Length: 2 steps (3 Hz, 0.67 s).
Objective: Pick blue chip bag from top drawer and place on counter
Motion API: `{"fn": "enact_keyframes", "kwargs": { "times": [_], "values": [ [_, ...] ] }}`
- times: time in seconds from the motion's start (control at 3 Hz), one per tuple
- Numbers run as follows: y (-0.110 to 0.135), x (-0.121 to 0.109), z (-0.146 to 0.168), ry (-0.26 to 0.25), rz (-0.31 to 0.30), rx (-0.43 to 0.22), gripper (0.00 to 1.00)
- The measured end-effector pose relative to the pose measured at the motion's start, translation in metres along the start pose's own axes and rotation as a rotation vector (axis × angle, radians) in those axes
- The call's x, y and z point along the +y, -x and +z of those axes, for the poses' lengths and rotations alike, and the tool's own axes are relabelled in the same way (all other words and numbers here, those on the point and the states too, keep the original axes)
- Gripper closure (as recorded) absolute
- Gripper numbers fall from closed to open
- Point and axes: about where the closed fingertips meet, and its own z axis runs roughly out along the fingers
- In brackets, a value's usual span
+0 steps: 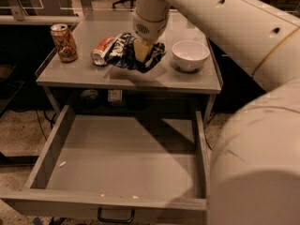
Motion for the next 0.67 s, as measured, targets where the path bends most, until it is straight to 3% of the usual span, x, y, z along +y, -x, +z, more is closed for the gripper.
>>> {"fn": "enact_keyframes", "kwargs": {
  "times": [0.67],
  "values": [
    [0.012,-0.040,0.024,-0.006,0.025,0.048,1.00]
  ]
}}
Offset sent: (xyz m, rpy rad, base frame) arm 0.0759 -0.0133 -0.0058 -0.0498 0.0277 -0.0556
